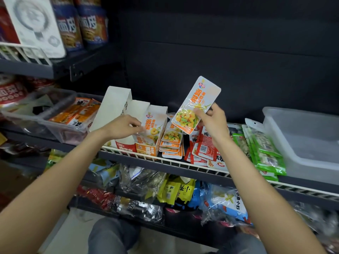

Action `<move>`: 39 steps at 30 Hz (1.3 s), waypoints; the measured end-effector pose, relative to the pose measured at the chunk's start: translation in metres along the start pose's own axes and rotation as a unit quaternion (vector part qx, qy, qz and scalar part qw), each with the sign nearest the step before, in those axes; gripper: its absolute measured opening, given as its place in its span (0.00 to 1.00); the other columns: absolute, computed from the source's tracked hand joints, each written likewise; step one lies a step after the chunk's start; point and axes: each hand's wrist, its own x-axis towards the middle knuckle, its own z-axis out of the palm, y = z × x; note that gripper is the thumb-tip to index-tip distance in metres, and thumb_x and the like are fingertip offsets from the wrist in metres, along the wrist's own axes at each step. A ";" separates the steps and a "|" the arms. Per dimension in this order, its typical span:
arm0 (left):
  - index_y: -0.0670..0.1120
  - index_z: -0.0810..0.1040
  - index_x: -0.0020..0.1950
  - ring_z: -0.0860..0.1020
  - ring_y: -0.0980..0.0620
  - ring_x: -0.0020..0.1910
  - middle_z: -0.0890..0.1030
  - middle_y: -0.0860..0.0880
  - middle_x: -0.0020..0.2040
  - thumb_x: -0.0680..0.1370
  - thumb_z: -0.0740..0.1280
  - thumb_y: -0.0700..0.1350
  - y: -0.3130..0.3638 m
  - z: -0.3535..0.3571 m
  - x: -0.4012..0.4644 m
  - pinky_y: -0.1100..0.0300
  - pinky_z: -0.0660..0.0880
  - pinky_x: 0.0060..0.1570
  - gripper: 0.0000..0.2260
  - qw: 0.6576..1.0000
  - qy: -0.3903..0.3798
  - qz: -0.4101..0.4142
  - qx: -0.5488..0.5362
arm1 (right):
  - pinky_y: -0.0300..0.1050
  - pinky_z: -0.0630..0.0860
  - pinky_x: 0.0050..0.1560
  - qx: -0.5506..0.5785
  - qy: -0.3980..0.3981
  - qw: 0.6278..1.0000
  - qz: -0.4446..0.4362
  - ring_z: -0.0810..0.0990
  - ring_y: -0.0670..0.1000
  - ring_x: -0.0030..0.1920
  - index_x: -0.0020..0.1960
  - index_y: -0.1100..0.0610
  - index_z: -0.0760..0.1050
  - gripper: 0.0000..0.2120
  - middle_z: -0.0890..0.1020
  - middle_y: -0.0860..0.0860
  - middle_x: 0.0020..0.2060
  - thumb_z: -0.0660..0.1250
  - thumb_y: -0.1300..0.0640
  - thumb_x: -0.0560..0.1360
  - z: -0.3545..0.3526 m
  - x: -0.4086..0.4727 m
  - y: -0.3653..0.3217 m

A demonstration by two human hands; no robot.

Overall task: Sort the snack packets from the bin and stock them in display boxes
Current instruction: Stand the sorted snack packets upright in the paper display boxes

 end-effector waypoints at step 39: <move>0.51 0.77 0.62 0.77 0.50 0.57 0.81 0.52 0.56 0.77 0.62 0.56 -0.020 0.016 -0.025 0.52 0.68 0.61 0.17 0.960 0.124 0.143 0.205 | 0.40 0.70 0.45 -0.381 -0.058 0.922 0.027 0.80 0.52 0.52 0.59 0.60 0.74 0.19 0.81 0.53 0.51 0.67 0.47 0.76 0.035 0.046 0.055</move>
